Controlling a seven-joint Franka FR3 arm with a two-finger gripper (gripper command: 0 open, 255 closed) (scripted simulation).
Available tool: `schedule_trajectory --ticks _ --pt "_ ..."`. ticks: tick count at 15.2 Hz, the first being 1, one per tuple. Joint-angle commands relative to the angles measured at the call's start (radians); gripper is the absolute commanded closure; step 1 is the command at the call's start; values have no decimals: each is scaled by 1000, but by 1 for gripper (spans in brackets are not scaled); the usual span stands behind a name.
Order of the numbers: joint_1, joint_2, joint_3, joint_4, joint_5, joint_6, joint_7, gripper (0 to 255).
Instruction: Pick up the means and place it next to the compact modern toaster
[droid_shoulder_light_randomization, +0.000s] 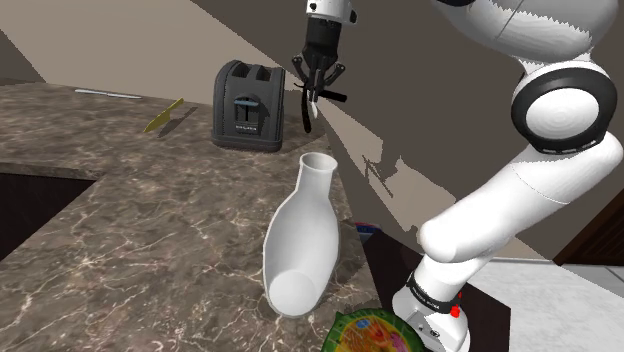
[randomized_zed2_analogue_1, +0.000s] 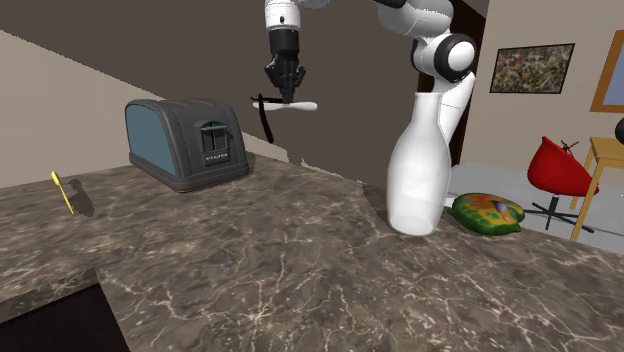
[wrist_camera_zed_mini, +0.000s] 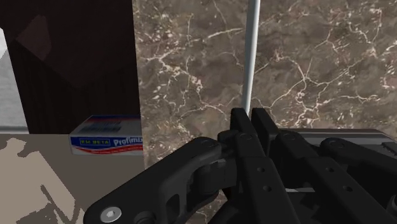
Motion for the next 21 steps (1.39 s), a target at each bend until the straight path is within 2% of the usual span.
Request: schedule_trajectory --ticks 1,21 --pt "1 -12 -2 -39 5 28 -6 255" --pt "19 -101 0 -389 46 295 -53 255"
